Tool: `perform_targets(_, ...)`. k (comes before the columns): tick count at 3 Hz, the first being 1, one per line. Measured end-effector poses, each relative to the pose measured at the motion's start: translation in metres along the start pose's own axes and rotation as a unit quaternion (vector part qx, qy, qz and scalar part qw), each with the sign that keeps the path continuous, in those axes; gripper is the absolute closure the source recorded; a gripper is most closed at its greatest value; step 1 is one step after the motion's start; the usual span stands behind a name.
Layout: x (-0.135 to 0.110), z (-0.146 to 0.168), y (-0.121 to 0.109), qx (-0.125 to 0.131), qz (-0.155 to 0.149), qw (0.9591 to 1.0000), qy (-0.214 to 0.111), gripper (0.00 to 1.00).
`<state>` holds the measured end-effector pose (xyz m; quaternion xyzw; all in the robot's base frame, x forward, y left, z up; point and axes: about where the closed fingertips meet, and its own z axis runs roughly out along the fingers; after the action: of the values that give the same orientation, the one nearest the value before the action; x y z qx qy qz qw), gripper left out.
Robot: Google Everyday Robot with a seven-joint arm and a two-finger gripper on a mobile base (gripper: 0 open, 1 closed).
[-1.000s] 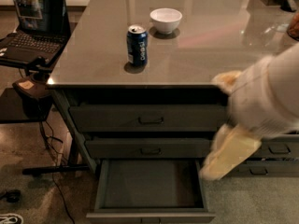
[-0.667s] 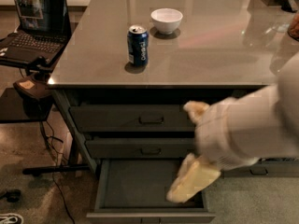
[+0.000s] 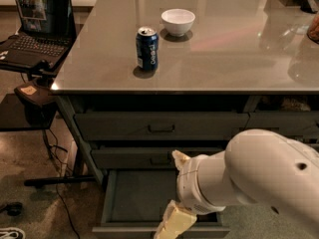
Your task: Close bottom drawer
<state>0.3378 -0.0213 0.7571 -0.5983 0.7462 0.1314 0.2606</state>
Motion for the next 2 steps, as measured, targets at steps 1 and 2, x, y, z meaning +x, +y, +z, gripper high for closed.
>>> perform_targets(1,0.000,-0.001,0.000,0.001,0.000,1.0000,0.000,0.00)
perform_targets(2,0.008,0.025,0.004,0.010,0.016,0.9998,0.003,0.00)
